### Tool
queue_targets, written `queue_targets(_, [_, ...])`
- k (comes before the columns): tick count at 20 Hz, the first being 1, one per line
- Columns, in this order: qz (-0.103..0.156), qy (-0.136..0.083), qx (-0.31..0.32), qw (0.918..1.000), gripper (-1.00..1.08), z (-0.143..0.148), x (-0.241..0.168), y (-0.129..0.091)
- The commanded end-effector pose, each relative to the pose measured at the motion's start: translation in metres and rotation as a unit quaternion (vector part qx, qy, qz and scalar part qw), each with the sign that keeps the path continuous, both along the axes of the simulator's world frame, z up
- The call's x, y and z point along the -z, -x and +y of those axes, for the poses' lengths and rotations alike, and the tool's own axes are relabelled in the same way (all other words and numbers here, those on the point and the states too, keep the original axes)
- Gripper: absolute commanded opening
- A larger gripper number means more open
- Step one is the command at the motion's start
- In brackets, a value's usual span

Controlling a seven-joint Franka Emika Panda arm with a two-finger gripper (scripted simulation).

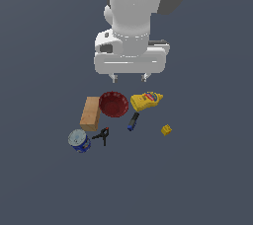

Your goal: Pick up a designated object from a clutter of objects.

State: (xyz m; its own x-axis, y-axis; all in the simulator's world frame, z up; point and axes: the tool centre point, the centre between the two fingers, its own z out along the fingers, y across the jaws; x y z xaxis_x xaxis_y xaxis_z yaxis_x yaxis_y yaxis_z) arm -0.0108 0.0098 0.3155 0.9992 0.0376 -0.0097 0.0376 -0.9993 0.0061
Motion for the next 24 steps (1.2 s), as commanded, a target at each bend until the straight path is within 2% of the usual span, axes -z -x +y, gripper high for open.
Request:
queue_targets(1, [0.000, 0.000, 0.000, 1.0000, 1.00, 0.000, 0.000, 0.000])
queue_targets(9, [0.011, -0.001, 0.005, 0.9999, 1.00, -0.020, 0.001, 0.002])
queue_targets(15, [0.011, -0.001, 0.004, 0.9999, 1.00, -0.021, 0.002, 0.002])
queue_targets(24, [0.010, -0.004, -0.019, 0.9998, 1.00, -0.036, 0.015, -0.015])
